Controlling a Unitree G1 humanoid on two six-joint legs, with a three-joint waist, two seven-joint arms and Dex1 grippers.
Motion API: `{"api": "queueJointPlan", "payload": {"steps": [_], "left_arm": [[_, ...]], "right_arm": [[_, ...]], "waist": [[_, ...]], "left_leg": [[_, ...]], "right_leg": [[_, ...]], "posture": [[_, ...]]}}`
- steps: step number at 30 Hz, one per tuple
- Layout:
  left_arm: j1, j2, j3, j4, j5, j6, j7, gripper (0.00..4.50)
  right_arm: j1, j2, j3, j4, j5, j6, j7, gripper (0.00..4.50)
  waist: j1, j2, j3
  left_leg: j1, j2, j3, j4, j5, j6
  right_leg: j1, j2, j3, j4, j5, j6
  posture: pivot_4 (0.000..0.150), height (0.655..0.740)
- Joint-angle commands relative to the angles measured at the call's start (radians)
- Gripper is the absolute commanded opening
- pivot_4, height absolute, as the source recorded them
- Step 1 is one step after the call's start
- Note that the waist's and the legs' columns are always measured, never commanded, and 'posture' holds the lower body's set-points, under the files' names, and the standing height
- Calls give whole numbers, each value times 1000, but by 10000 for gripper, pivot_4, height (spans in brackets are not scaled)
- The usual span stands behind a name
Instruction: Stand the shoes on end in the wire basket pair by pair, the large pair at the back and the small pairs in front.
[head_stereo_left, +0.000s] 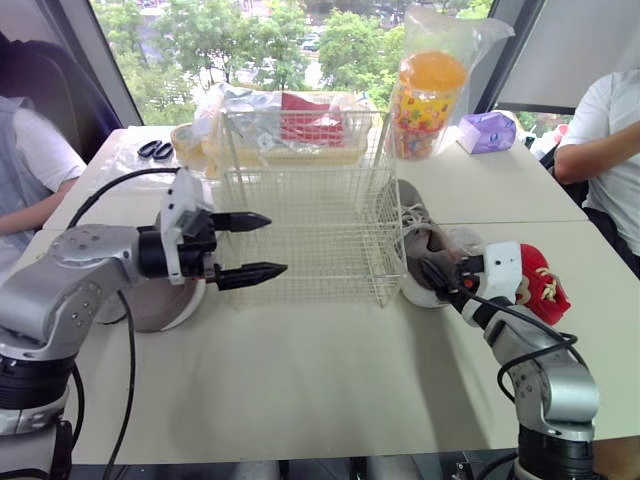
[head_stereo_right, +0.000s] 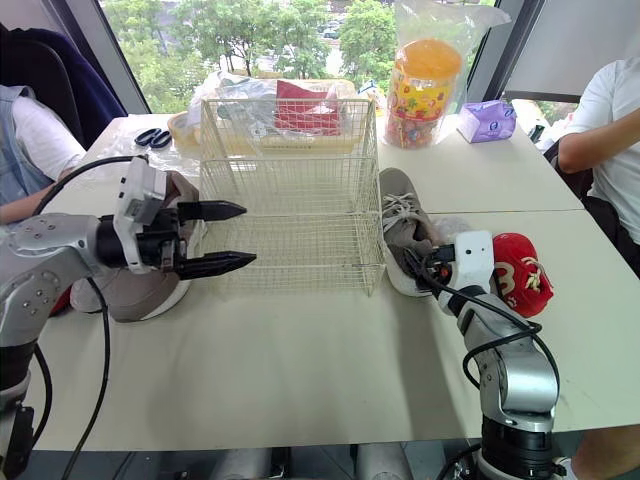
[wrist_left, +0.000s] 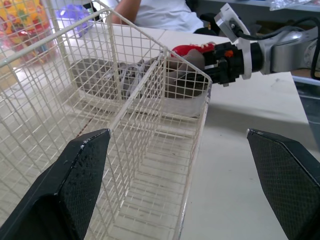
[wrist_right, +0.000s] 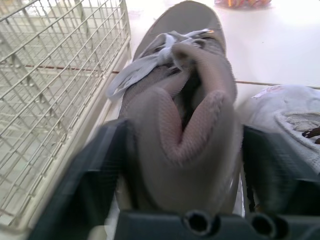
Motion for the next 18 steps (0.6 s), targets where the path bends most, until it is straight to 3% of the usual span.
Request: {"api": "queueJointPlan", "payload": {"steps": [1,4,5,11,18], "left_arm": [[-2,14,42,-34,-9,-2,8,45000],[-2,16,43,-36,-6,-3,11,45000],[-3,16,43,-35,-4,-3,10,45000],[-16,13,36,-23,3,-8,7,45000],[-56,0,20,12,4,-7,-4,45000]], "right_arm": [[7,9,4,-7,20,-3,-21,16517],[30,19,17,-19,25,-10,-38,3218],[37,25,19,-25,32,-8,-44,1824],[23,63,-7,-68,54,-13,-105,1740],[-227,12,-140,-159,83,-33,-237,1740]], "waist": [[0,0,0],[0,0,0],[0,0,0],[1,0,0],[0,9,5]], "left_leg": [[0,0,0,0,0,0],[0,0,0,0,0,0],[0,0,0,0,0,0],[0,0,0,0,0,0],[-1,-1,1,0,0,0]], "right_leg": [[0,0,0,0,0,0],[0,0,0,0,0,0],[0,0,0,0,0,0],[0,0,0,0,0,0],[-2,0,2,0,0,0]], "posture": [[1500,7400],[1500,7400],[1500,7400],[1500,7400],[1500,7400]]}}
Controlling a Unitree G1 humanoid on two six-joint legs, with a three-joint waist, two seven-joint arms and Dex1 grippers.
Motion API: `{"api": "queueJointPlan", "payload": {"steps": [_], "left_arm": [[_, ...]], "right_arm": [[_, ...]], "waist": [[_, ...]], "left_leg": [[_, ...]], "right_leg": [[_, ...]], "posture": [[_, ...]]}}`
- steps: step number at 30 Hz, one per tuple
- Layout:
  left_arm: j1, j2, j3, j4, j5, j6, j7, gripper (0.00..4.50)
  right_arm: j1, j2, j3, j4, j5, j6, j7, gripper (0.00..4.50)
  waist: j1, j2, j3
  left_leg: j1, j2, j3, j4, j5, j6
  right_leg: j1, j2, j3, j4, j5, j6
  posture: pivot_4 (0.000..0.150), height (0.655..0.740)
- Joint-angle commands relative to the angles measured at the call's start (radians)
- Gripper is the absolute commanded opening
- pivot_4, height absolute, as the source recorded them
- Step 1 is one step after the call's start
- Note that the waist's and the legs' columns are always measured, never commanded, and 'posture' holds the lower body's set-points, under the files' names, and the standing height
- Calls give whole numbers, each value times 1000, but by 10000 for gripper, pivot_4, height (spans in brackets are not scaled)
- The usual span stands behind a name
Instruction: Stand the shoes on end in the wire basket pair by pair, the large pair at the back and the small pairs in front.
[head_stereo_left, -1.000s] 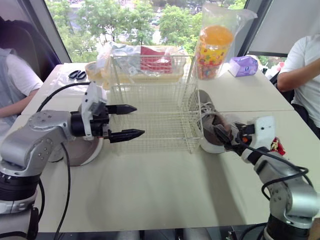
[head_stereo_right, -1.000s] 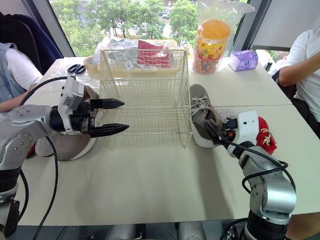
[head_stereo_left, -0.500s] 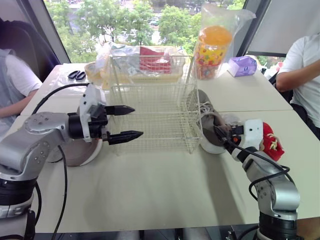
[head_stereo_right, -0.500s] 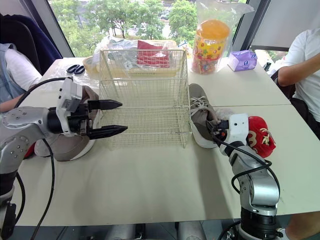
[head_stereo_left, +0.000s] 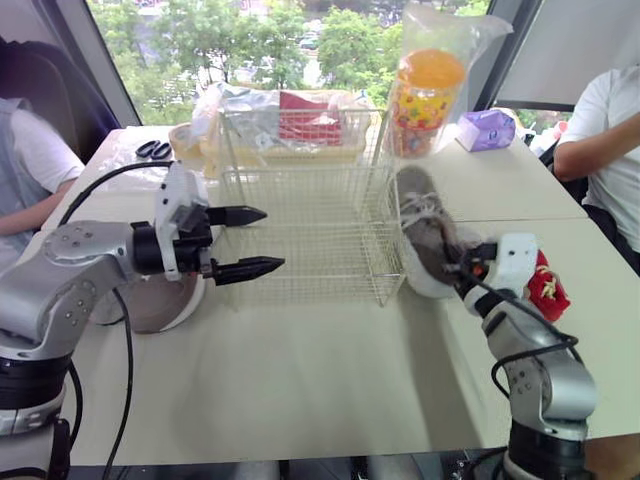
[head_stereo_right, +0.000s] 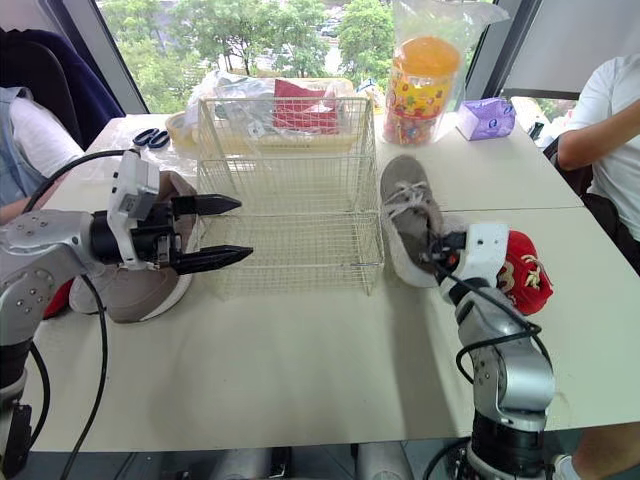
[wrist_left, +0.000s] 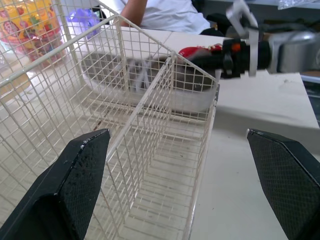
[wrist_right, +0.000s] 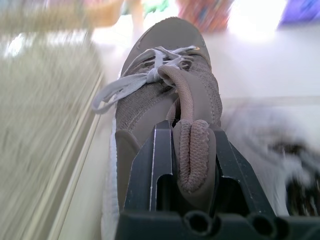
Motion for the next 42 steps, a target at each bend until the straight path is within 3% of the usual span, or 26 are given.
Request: {"api": "queueJointPlan", "payload": {"steps": [1,6,11,15,19,28,34,39,42], "left_arm": [[-40,-5,6,9,0,-7,-4,45000],[-114,-49,28,78,-48,45,25,45000],[-238,-46,56,235,-66,97,22,45000],[-381,-11,72,445,-47,112,-31,45000],[-490,25,47,611,9,85,-105,45000],[-550,27,77,663,4,123,-194,45000],[-514,20,70,609,-11,174,-210,45000],[-491,10,44,578,3,178,-220,45000],[-481,4,21,572,24,169,-223,37166]], "right_arm": [[-117,-46,-73,-126,26,-32,-51,1740],[-239,-147,-87,-193,84,30,-30,1740],[-333,-396,-54,-194,130,-10,165,1740],[-383,-588,29,-135,101,-201,398,1740],[-382,-683,106,-45,39,-491,617,1740],[-429,-677,234,218,-108,-1020,815,1740],[-488,-653,279,318,-143,-1234,847,1740],[-517,-652,297,338,-131,-1294,863,1740],[-541,-652,306,339,-127,-1301,862,1740]], "waist": [[1,1,0],[0,1,0],[0,2,1],[-3,1,3],[-5,0,4],[-1,-8,9],[-1,-7,10],[-1,-7,10],[0,-7,10]], "left_leg": [[0,0,0,0,0,0],[-1,0,-1,-4,0,0],[-1,0,0,-3,0,0],[-1,0,-1,-4,0,1],[-1,0,-1,-4,-1,1],[-2,-1,1,0,0,1],[-2,0,0,-1,0,1],[-2,0,0,0,0,0],[-2,0,0,0,0,0]], "right_leg": [[-1,0,0,0,0,0],[-1,1,-2,0,1,5],[-1,0,-2,0,1,5],[-1,1,-3,-1,-1,3],[-1,2,-2,-1,1,6],[0,0,-2,-1,1,7],[-1,0,-3,1,1,7],[-1,0,-2,1,1,7],[-1,0,-2,1,1,7]], "posture": [[1500,7400],[1500,7400],[1500,7400],[1500,7400],[1500,7400],[1500,7400],[1500,7400],[1500,7400],[1500,7400]]}}
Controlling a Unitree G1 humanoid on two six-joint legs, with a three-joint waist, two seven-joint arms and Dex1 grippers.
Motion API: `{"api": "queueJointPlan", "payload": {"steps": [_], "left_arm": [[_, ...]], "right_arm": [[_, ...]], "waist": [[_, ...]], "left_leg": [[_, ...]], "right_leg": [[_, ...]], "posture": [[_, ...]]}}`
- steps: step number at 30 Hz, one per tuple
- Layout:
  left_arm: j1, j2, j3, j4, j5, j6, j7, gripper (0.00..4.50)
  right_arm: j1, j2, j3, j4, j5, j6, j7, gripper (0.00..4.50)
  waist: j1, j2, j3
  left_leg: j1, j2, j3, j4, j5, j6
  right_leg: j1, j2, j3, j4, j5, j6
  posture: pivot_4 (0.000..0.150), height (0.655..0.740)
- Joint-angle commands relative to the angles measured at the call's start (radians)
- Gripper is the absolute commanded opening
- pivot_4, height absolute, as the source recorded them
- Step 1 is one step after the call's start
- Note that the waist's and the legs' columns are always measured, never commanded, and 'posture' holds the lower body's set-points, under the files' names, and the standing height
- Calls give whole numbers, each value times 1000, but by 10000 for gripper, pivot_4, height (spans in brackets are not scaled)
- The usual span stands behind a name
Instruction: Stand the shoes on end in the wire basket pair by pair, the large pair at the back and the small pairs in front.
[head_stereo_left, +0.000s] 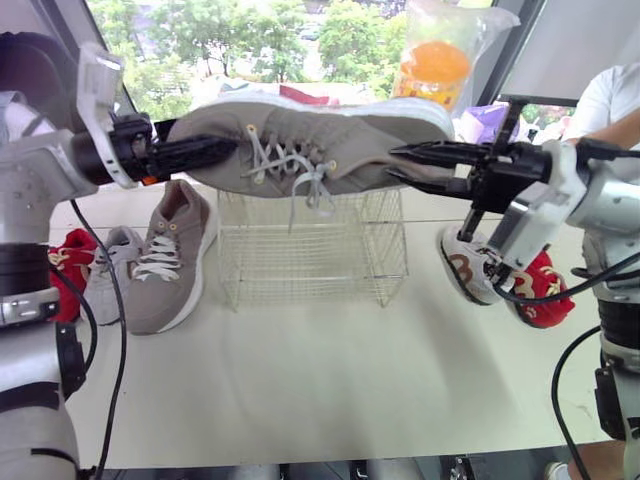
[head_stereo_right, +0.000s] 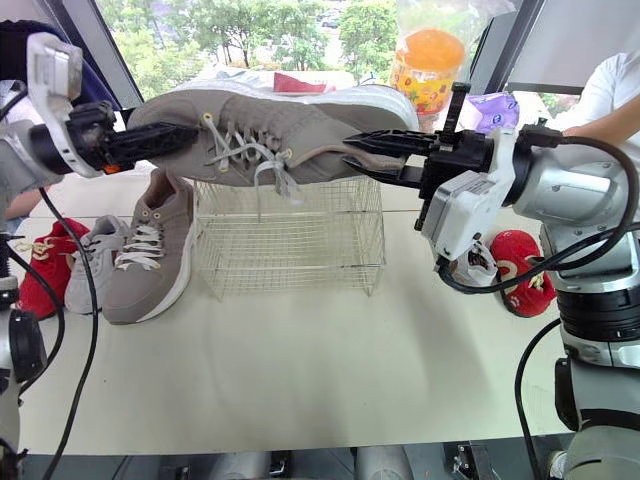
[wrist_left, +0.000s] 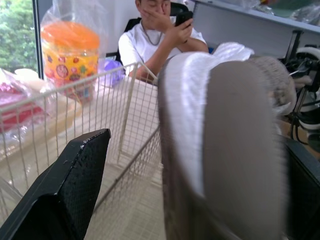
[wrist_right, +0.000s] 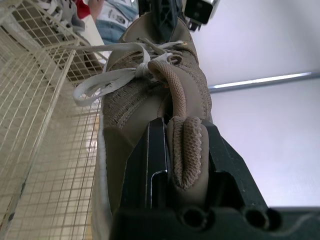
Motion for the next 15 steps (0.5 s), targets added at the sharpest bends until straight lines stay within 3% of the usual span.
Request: {"api": "queueJointPlan", "payload": {"steps": [1,6,7,15], "left_arm": [[6,5,-26,-38,33,-17,-10,32376],[30,-13,-24,-57,35,-19,-10,9604],[32,-20,-13,-58,26,-8,1,6915],[49,-110,154,-86,-107,157,204,6598]], "right_arm": [[-61,1,-30,-14,26,-20,-16,1740],[-85,1,-28,-17,33,21,-19,1740],[-81,1,-32,-23,49,75,-26,1740],[-69,-52,-96,-171,366,721,-78,40691]], "waist": [[2,0,0],[1,0,0],[1,0,0],[3,0,0]], "left_leg": [[0,0,0,0,0,0],[0,0,0,0,0,0],[0,0,0,0,0,0],[0,0,0,1,0,0]], "right_leg": [[0,0,0,0,0,0],[0,0,0,0,0,0],[0,0,0,0,0,0],[0,-1,0,1,0,0]], "posture": [[1500,7400],[1500,7400],[1500,7400],[1500,7400]]}}
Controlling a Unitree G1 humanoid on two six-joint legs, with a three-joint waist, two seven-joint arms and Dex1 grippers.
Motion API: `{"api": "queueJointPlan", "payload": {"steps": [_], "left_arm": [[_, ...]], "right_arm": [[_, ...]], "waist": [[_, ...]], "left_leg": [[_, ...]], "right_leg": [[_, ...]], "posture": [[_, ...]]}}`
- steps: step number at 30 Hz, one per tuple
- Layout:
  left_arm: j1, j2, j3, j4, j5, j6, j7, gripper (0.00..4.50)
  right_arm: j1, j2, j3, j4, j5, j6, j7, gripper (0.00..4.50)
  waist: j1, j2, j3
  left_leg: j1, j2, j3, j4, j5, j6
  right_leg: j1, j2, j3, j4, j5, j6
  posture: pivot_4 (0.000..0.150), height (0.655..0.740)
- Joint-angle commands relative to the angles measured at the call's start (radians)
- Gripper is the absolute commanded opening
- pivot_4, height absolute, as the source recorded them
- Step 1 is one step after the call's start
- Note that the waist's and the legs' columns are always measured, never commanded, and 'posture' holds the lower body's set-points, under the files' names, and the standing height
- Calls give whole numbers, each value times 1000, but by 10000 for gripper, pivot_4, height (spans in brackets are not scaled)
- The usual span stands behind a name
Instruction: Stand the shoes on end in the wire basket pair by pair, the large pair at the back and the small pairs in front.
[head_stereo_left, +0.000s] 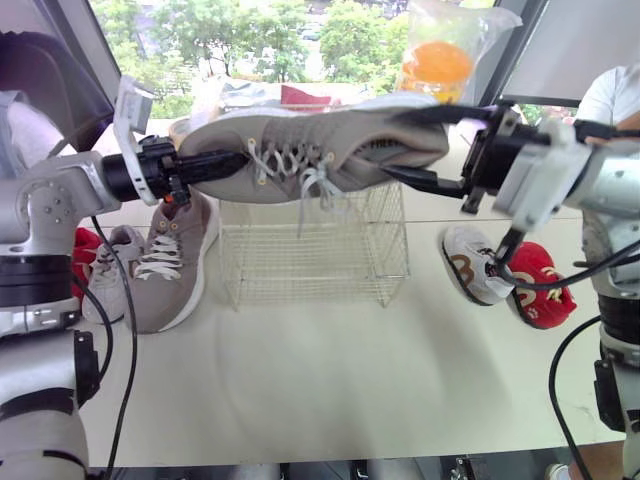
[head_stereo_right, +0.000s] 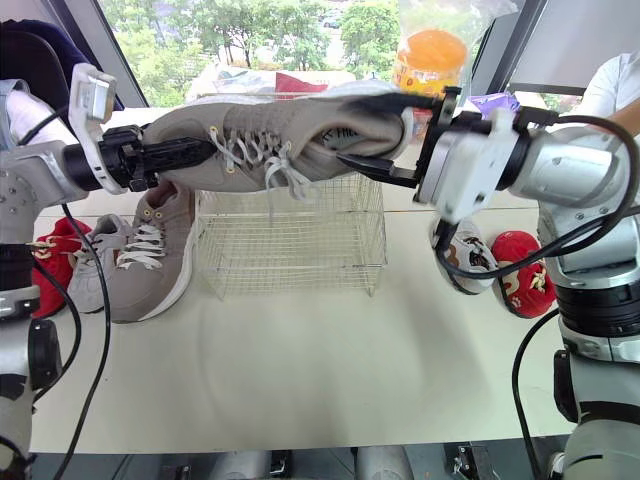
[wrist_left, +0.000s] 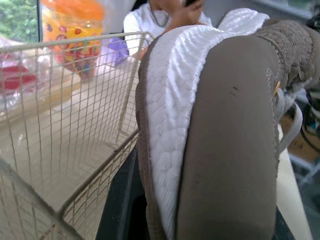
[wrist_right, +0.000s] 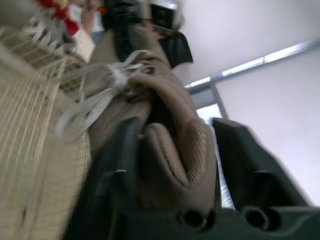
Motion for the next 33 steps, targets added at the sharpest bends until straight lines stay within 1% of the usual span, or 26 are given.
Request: {"api": "queueJointPlan", "payload": {"steps": [1,3,6,8,11,13,16,18,20,24,27,33], "left_arm": [[0,-32,132,-66,-109,63,103,6598],[11,-64,181,-90,-146,90,174,6598],[28,-134,271,-145,-228,119,303,6598],[35,-177,309,-185,-278,131,381,6598],[41,-223,328,-232,-341,141,463,6598],[42,-253,334,-255,-387,148,516,6598],[53,-285,326,-287,-446,157,578,6598],[61,-309,319,-300,-484,159,622,6598],[69,-320,308,-311,-508,157,653,6598],[89,-332,301,-327,-573,151,711,6598],[113,-334,289,-342,-609,146,744,6598],[157,-329,267,-355,-686,130,804,6598]], "right_arm": [[-27,-47,-100,-84,241,346,-61,44685],[-29,-52,-157,-91,384,515,-110,44685],[16,-38,-291,-44,697,765,-225,44685],[65,2,-356,-13,849,850,-310,44685],[126,86,-365,-19,958,885,-377,44685],[122,174,-323,-18,955,868,-425,44685],[73,303,-265,5,933,835,-466,44685],[20,383,-230,50,888,794,-470,44685],[-21,431,-206,82,843,761,-467,44685],[-71,488,-202,110,822,730,-465,44685],[-91,508,-201,119,818,727,-464,44685],[-137,536,-239,169,856,732,-470,44685]], "waist": [[0,0,0],[0,0,0],[2,0,0],[2,-2,0],[2,-2,0],[-3,-2,0],[-7,-1,0],[-6,-1,0],[-4,-1,0],[2,-1,0],[0,-1,0],[-1,-1,0]], "left_leg": [[0,0,0,0,0,0],[0,0,0,0,0,0],[0,0,-1,0,0,0],[1,1,-2,0,0,0],[1,0,-2,0,0,0],[2,0,-2,0,0,0],[3,0,-2,0,0,0],[2,0,-2,0,0,0],[2,0,-1,0,0,0],[1,0,-2,0,0,0],[0,-1,-2,0,0,0],[1,-1,-2,0,0,0]], "right_leg": [[0,0,0,0,0,0],[0,0,0,0,0,0],[1,-1,0,0,0,0],[2,-1,-1,-1,0,0],[3,-2,-1,-1,0,0],[3,-2,-1,0,0,0],[3,-1,0,1,1,0],[2,0,0,1,1,0],[2,0,0,2,1,0],[2,0,0,1,1,0],[2,-1,0,0,1,0],[2,0,0,1,1,1]], "posture": [[1500,7400],[1500,7400],[1500,7400],[1500,7400],[1500,7400],[1500,7400],[1500,7400],[1500,7400],[1500,7400],[1500,7400],[1500,7400],[1500,7400]]}}
